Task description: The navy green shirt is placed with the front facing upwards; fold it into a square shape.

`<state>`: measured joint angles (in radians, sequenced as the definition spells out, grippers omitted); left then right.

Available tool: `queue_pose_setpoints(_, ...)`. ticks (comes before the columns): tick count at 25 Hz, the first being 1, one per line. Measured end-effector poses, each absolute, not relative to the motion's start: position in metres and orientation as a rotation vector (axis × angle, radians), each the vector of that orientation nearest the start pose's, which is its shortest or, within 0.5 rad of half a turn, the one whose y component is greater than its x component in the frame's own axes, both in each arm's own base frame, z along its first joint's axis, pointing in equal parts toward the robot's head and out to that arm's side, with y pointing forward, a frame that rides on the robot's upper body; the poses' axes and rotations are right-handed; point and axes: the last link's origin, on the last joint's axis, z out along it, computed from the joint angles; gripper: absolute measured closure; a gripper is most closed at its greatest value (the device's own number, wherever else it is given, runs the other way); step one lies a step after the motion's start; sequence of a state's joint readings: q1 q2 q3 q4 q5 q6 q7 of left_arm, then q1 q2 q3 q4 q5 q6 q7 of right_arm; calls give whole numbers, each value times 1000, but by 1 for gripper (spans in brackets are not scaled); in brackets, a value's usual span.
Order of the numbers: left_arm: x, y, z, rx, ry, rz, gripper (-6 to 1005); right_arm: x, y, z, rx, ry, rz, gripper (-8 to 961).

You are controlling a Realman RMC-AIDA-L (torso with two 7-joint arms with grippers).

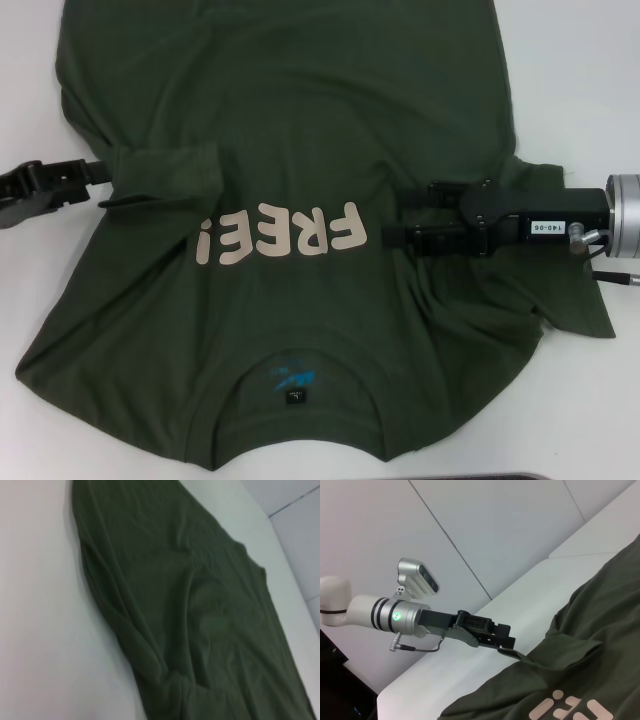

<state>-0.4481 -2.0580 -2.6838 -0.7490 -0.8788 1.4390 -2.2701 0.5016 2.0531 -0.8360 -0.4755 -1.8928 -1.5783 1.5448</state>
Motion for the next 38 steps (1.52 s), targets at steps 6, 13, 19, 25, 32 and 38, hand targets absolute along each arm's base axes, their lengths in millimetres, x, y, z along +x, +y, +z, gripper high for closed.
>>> queue_pose_setpoints(6, -340, 318, 36, -2011, -1852, -588, 446, 269, 299, -31, -2781, 1064, 823, 31)
queue_pose_setpoints(13, -341, 315, 35, -2005, -1870, -586, 445, 270, 299, -31, -2781, 1065, 823, 32)
queue_pose_setpoints(19, -344, 313, 34, -2001, -1875, -564, 445, 270, 298, -31, -2778, 1068, 822, 32)
queue_pose_setpoints(25, -346, 312, 32, -1999, -1881, -546, 445, 271, 298, -31, -2777, 1069, 821, 32)
queue_pose_setpoints(32, -350, 311, 28, -1980, -1908, -518, 446, 271, 297, -31, -2774, 1073, 821, 32)
queue_pose_setpoints(38, -349, 309, 25, -1982, -1931, -502, 447, 272, 297, -31, -2776, 1073, 820, 32)
